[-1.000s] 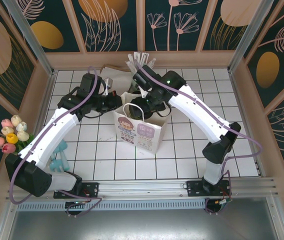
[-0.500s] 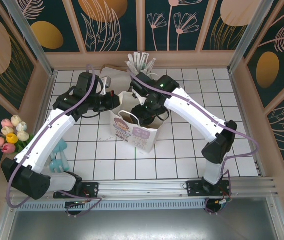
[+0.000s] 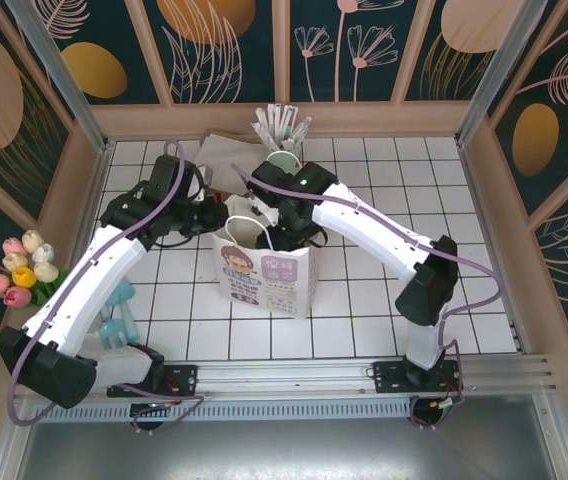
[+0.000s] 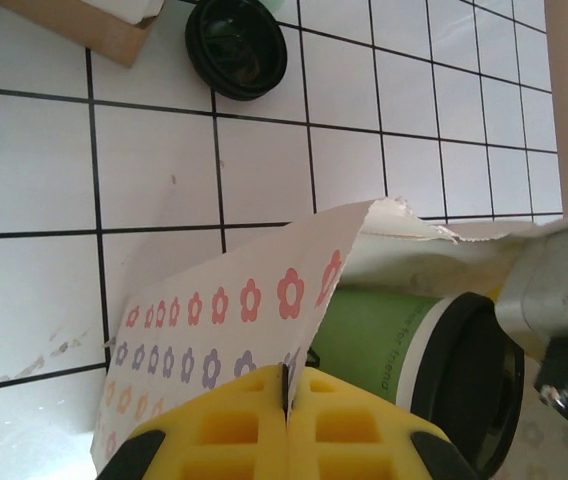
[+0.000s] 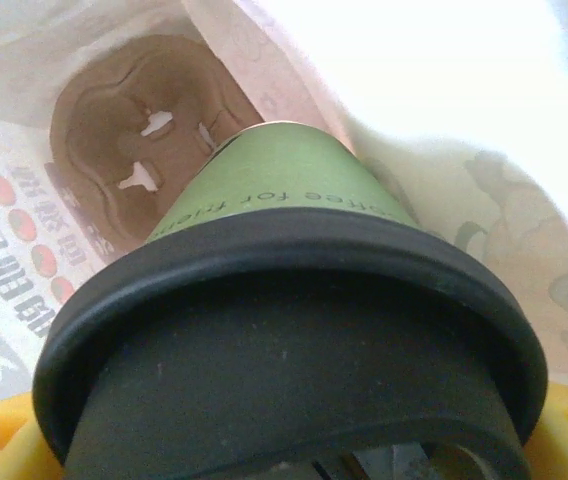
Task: Pack the takeout coffee
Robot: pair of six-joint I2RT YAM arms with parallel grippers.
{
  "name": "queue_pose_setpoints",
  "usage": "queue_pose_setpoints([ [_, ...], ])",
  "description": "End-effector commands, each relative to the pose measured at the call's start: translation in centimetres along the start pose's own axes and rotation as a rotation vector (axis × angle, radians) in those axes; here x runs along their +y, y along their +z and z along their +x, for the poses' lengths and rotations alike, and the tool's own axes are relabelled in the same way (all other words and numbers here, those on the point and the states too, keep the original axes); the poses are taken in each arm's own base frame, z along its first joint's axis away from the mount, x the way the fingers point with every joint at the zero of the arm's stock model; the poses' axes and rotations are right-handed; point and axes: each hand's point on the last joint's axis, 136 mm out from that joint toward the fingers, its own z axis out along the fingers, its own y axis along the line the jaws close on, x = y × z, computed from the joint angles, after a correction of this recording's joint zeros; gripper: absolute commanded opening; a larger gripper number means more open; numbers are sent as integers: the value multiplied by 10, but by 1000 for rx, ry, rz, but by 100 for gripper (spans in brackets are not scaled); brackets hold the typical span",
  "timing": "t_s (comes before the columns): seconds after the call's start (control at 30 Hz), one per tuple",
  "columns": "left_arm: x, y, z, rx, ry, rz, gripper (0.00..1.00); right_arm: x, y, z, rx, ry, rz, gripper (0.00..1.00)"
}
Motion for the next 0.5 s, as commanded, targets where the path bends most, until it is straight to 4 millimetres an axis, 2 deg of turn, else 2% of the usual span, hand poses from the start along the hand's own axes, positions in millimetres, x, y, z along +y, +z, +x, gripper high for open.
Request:
queue_pose_setpoints([
  [0.0, -8, -14, -10, -94, 6, 37, 0, 18, 14, 5, 73, -111, -43, 64],
  [0.1, -19, -23, -16, -167, 13, 118, 0, 31, 14, -1, 60, -150, -71, 64],
  [0.23, -25, -28, -17, -211, 18, 173, 0, 43, 3, -3, 31, -160, -98, 64],
  [0.3, -24, -27, -17, -209, 20, 167, 0, 46, 5, 4, 47, -166, -91, 64],
  [0.47, -11, -23, -14, -194, 22, 95, 0, 39, 22, 23, 122, -144, -57, 65],
])
